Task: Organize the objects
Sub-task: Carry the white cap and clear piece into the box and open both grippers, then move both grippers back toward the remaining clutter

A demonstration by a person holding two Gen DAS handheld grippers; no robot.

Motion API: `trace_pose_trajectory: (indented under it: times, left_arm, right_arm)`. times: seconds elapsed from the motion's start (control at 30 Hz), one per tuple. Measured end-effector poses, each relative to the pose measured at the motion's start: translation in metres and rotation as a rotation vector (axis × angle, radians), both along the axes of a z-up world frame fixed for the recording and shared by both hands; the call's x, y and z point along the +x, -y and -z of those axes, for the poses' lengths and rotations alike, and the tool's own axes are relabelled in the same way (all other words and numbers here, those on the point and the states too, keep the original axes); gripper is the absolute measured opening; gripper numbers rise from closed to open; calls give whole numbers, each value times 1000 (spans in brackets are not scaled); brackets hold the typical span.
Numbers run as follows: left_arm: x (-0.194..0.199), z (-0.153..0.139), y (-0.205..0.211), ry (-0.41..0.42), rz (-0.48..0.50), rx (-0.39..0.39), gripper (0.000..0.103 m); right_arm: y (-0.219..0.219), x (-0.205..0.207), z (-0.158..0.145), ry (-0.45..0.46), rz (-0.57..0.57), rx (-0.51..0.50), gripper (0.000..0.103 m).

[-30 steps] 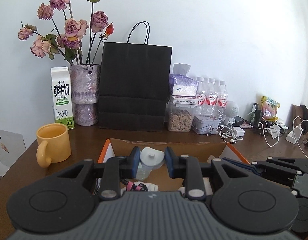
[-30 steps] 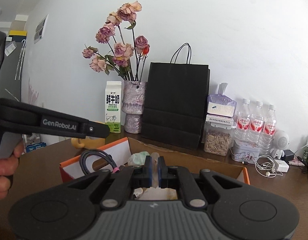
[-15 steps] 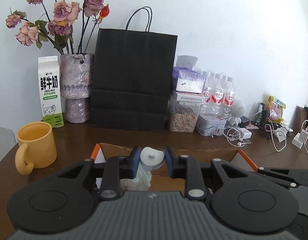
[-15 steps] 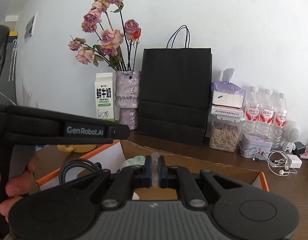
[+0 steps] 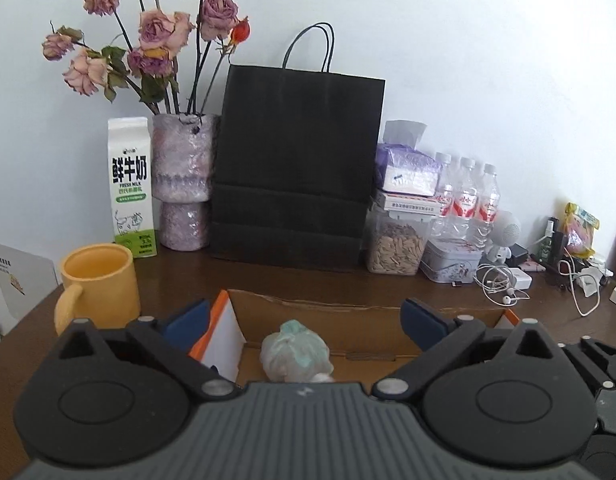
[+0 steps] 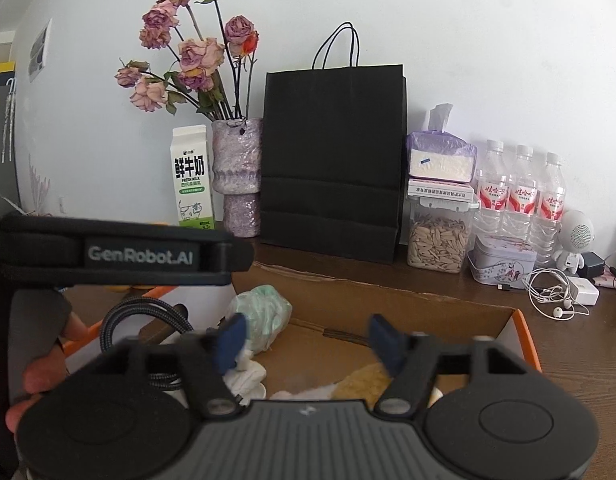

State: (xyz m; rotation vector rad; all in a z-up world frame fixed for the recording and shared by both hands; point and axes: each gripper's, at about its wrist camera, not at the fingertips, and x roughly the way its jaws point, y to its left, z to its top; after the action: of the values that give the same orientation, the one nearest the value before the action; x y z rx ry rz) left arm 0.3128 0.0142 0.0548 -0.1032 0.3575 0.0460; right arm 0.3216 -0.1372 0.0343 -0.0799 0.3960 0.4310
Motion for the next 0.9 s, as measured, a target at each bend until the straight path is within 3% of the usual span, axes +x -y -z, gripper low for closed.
trace_pose_trajectory:
  times: [0.13,0.53,0.9]
  left_arm:
    - [2,-1,0,-13,3,-3,103]
    - [-2,-3,0,-9,7,-8,103]
    - [-31,-23,0,40,4,-14,103]
  right_arm:
    - [1,-3,-2,14,1,7,103]
    - [2,-5,-3,17,9,9,103]
    - [11,-26,-22,60,5,27,103]
